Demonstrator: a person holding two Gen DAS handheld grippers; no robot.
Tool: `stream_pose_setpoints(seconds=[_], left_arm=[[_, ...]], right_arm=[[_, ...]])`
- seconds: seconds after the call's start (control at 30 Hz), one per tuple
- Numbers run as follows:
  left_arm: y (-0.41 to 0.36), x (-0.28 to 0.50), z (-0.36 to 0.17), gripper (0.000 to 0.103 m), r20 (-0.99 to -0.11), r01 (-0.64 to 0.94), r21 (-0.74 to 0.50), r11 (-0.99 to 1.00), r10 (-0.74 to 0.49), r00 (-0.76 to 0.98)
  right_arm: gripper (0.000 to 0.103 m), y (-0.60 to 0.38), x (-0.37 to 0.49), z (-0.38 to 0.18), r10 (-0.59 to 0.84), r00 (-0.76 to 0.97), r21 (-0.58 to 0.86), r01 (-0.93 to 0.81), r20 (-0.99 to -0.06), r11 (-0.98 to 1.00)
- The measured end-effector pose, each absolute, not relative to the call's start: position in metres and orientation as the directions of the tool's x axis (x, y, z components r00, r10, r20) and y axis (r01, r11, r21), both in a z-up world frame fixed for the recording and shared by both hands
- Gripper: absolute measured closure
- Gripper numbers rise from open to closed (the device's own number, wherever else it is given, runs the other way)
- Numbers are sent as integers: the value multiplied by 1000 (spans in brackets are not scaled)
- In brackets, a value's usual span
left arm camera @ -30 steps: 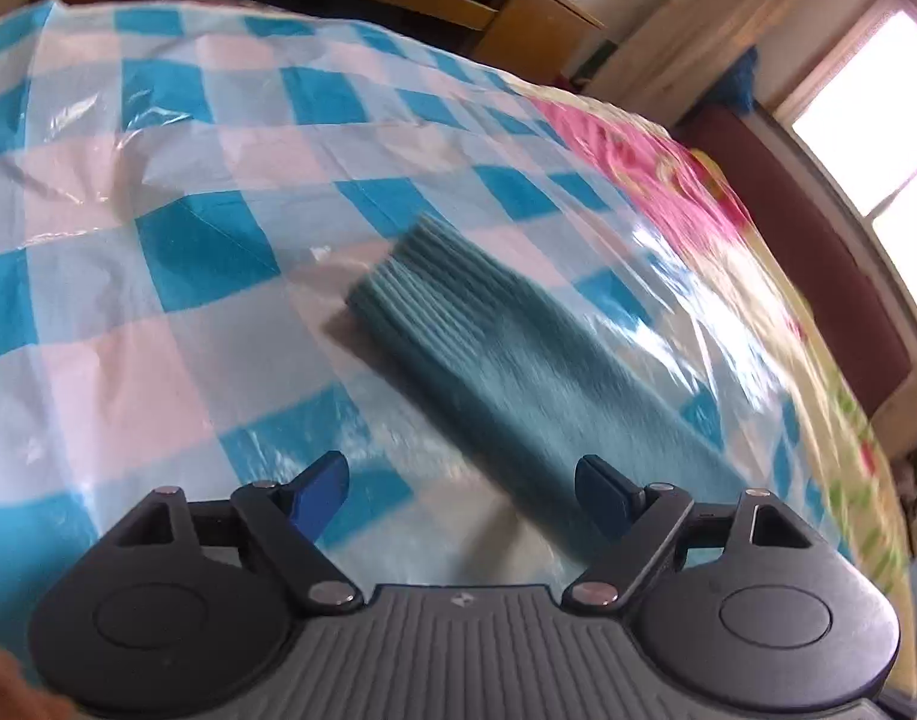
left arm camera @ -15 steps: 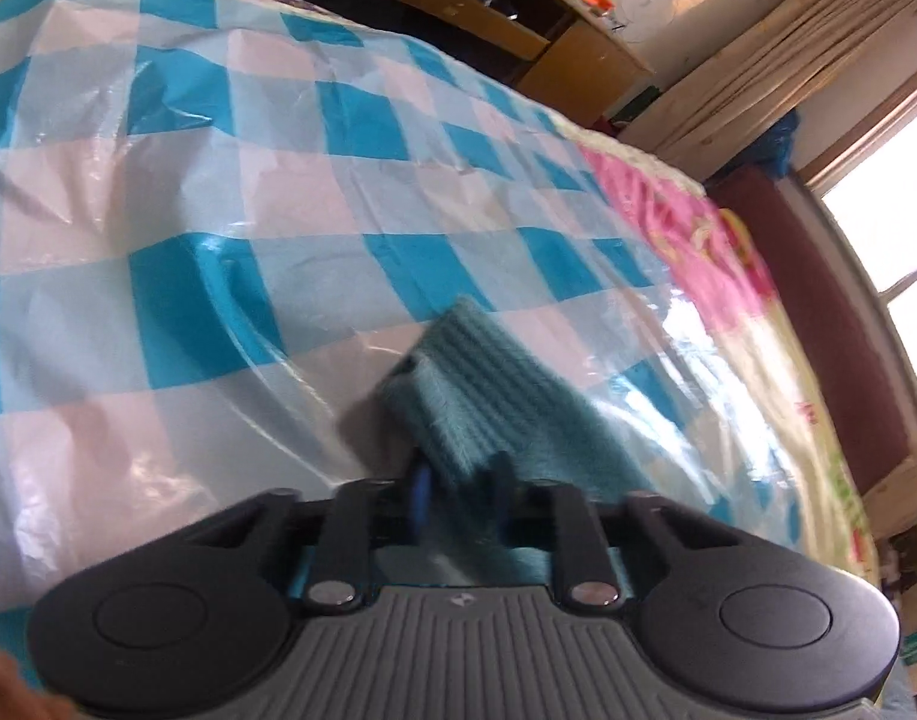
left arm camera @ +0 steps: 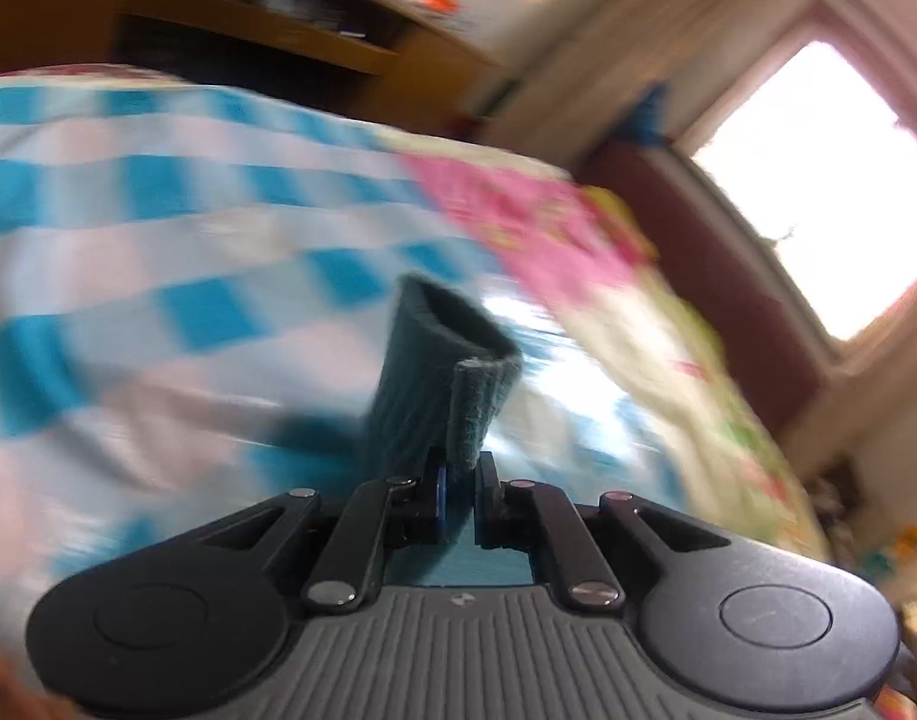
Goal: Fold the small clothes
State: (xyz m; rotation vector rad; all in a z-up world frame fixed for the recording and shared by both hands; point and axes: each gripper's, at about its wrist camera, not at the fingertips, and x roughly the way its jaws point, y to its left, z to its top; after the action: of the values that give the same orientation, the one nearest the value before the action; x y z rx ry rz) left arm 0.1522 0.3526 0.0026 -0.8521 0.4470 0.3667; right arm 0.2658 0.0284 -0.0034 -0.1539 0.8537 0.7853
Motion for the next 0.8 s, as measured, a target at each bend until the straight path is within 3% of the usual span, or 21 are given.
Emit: stream_pose_setpoints(seconds=[0.2, 0.37, 0.47, 0.5, 0.63, 0.8], left_arm=[[250, 201, 47, 90, -438, -196, -617, 762, -125, 890], [143, 235, 40, 90, -468, 0, -588, 809, -340, 816], [94, 249, 16, 90, -519, 43, -588, 808, -417, 746], [78, 252, 7, 90, -537, 55, -588, 807, -441, 719], [26, 247, -18, 90, -610, 97, -537, 838, -465, 642], [1, 246, -26, 90, -659, 130, -454, 881, -431, 616]], right_arm=[[66, -16, 269, 3, 584, 433, 252, -611, -687, 750], [66, -91, 277, 9, 608, 488, 410, -457, -626, 789], [51, -151, 281, 7, 650, 516, 575, -326, -557, 751], [42, -170, 282, 3, 671, 520, 634, -283, -529, 720], [37, -232, 292, -23, 739, 523, 821, -121, -425, 558], [33, -245, 303, -46, 730, 488, 817, -59, -478, 574]])
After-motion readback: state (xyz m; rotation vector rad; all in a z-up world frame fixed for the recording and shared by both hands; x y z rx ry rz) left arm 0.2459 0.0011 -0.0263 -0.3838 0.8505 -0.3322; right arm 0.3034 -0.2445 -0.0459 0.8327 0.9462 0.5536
